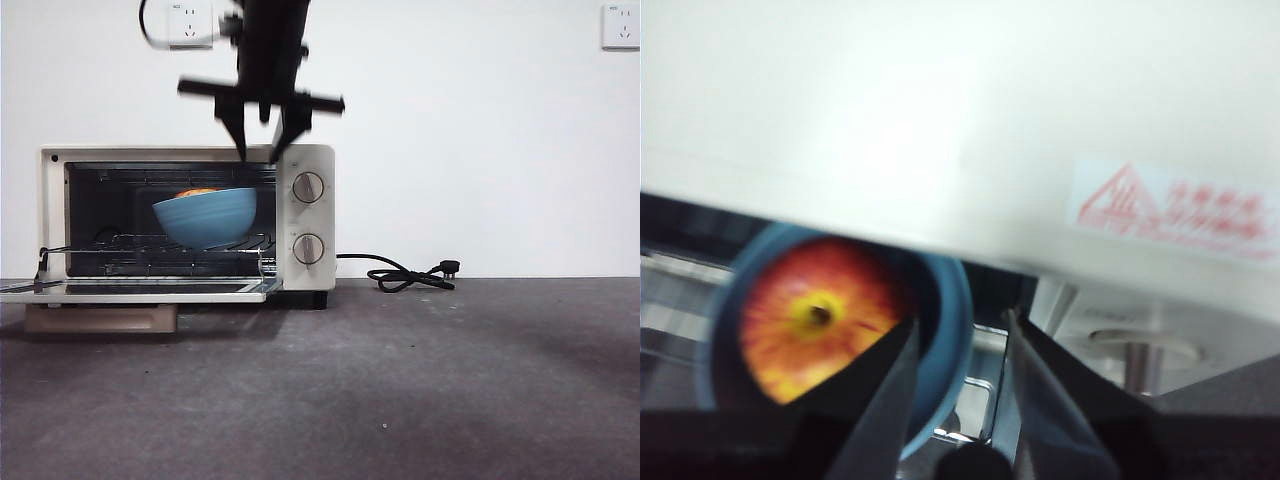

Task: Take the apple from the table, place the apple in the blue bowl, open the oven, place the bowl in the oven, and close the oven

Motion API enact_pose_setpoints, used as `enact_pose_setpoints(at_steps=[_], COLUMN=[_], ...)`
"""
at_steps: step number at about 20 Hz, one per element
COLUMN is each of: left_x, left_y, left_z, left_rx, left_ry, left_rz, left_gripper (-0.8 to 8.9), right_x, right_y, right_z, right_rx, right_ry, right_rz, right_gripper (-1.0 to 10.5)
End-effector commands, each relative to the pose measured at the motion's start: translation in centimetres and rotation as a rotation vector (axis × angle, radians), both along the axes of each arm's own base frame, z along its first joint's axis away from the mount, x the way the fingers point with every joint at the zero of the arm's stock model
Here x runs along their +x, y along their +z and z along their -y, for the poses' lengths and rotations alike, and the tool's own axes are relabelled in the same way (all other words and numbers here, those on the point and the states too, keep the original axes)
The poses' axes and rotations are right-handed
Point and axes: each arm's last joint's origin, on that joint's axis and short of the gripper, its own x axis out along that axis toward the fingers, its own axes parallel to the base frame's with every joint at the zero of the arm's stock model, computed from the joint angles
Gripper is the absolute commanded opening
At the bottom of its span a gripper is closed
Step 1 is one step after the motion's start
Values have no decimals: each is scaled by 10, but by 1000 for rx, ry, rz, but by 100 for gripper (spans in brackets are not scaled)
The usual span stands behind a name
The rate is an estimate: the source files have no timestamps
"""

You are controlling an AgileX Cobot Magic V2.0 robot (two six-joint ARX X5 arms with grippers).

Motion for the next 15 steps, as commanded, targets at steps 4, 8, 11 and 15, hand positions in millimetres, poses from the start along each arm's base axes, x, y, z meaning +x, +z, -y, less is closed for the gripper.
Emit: enact_pose_setpoints(at_steps=[4,8,11,15], left_x=[2,4,6,8], left_y=[-3,-4,-4,-4], left_z=[-3,-6,-6,-6], left_rx=[98,207,231,231], left_ry=[57,130,144,146], left_rz=[32,56,58,57], left_gripper=[-5,-5,-5,-5], right_x=[-33,-68,-96,-126], right_y=[43,75,97,118], right_z=[4,5,8,21], right_rx=[-25,-71,-141,-208], right_ry=[75,158,195,259], right_rz=[45,99,145,146], right_gripper=[156,156,156,155])
